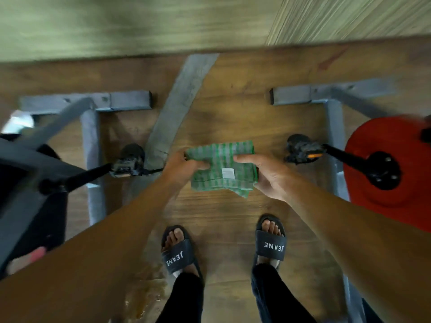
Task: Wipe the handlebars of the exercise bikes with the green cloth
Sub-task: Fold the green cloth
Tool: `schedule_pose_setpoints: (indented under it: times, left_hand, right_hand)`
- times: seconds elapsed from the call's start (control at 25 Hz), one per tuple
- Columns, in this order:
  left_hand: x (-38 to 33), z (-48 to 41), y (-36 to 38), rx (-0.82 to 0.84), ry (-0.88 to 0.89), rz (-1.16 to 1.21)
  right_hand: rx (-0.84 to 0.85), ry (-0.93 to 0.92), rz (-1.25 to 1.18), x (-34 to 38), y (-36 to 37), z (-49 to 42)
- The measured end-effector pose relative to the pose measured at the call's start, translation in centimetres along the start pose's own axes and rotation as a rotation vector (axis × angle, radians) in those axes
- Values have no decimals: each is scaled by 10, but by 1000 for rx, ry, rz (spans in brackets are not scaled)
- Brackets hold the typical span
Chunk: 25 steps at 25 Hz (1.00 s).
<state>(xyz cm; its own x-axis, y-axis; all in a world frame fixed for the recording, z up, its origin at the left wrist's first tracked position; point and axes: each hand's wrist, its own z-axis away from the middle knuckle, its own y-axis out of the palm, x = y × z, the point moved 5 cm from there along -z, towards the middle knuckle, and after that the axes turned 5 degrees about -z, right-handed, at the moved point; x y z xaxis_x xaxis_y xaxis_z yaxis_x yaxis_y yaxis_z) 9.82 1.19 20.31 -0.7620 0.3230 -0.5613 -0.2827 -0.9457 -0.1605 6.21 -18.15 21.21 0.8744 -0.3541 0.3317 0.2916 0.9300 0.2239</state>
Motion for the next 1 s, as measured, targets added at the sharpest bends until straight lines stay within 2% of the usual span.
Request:
schedule_pose_setpoints:
  times: [0.12, 0.28, 0.48, 0.76, 0.88, 1.0]
  left_hand:
    - [-79, 69, -25, 21, 33, 94]
    - [-172, 173, -56, 115, 63, 136]
    - [-264, 308, -84, 139, 103, 220]
    - [-316, 447, -80, 228, 109, 365]
    - [-318, 478, -73, 289, 78, 555]
    - [-309, 492, -67, 296, 65, 612]
  right_hand:
    - [23, -21, -99, 49, 34, 81]
    - [140, -72, -11, 110, 80, 201]
    - [170, -199, -163, 160, 127, 359]
    - [192, -299, -143, 178, 152, 505]
    - [206, -330, -104, 176, 147, 532]
    - [186, -295, -107, 170, 137, 547]
